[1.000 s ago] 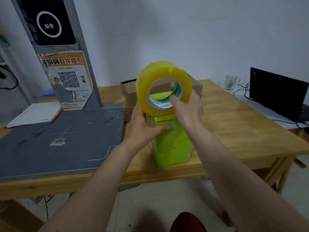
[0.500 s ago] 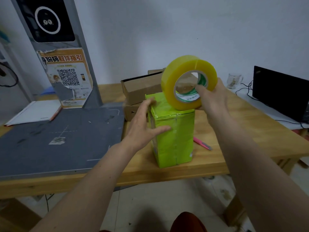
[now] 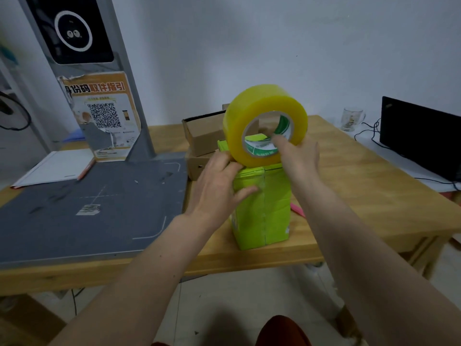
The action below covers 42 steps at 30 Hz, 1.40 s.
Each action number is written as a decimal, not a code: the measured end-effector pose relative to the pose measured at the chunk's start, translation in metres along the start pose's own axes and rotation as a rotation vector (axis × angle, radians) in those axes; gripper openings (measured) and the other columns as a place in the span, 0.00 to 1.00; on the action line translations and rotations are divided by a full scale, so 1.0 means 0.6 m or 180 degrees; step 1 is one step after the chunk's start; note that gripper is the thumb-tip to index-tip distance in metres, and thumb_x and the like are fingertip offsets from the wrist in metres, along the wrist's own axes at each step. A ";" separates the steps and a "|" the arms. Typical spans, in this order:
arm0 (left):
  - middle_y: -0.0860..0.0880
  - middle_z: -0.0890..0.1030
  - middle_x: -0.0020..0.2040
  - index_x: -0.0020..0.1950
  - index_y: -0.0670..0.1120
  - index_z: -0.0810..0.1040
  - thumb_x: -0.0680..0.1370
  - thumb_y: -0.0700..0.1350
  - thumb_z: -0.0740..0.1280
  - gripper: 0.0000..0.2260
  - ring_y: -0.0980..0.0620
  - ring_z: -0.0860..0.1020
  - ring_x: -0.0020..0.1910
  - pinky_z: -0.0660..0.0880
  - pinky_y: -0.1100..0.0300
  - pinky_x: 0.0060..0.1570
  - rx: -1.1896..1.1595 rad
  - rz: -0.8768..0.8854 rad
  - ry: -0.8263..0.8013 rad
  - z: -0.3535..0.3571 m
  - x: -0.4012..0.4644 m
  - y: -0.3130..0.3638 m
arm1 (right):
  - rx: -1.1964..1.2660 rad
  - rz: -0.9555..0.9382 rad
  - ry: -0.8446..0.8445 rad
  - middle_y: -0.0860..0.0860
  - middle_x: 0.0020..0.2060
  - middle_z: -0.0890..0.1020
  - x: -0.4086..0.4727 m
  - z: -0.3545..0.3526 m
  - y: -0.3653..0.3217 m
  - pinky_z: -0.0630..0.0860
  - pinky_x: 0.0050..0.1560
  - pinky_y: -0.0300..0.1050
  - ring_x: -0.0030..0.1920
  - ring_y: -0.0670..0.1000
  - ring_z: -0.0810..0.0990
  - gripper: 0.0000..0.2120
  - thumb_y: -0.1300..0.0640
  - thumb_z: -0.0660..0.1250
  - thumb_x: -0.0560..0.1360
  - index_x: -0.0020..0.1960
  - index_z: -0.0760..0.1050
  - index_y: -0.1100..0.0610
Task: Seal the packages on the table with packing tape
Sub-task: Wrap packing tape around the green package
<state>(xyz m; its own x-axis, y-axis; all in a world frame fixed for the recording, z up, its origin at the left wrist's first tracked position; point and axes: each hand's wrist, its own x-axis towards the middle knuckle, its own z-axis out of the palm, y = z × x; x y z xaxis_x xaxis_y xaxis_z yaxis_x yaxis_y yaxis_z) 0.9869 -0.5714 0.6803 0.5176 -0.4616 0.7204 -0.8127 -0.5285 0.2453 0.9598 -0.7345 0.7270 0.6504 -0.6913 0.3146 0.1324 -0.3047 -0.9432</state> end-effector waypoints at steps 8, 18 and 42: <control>0.43 0.77 0.47 0.47 0.38 0.77 0.67 0.55 0.77 0.23 0.46 0.77 0.47 0.75 0.54 0.46 -0.0387 0.0147 0.0127 -0.005 0.001 -0.021 | -0.0066 -0.0347 -0.0079 0.51 0.38 0.82 0.023 -0.030 -0.022 0.78 0.45 0.52 0.44 0.55 0.82 0.04 0.59 0.68 0.72 0.46 0.79 0.57; 0.46 0.73 0.39 0.38 0.41 0.72 0.68 0.61 0.72 0.23 0.46 0.72 0.41 0.69 0.55 0.38 0.0005 0.0146 0.0379 -0.018 0.010 -0.027 | 0.1576 0.1468 0.0167 0.59 0.56 0.79 0.037 -0.075 0.061 0.78 0.33 0.54 0.51 0.60 0.81 0.14 0.64 0.71 0.74 0.58 0.73 0.58; 0.53 0.56 0.80 0.79 0.60 0.49 0.73 0.71 0.60 0.39 0.52 0.54 0.78 0.60 0.42 0.73 -0.0367 -0.1337 0.0037 -0.007 -0.055 -0.041 | 0.0797 0.0414 -0.1239 0.54 0.62 0.78 -0.009 0.029 0.006 0.80 0.52 0.63 0.60 0.58 0.79 0.27 0.55 0.71 0.75 0.71 0.66 0.52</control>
<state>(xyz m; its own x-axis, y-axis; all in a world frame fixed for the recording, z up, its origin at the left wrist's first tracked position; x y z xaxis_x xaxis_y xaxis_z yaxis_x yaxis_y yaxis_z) 0.9887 -0.5399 0.6531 0.8072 -0.2150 0.5496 -0.5570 -0.5854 0.5891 0.9702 -0.7205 0.7200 0.8990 -0.4019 0.1740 0.1763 -0.0316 -0.9838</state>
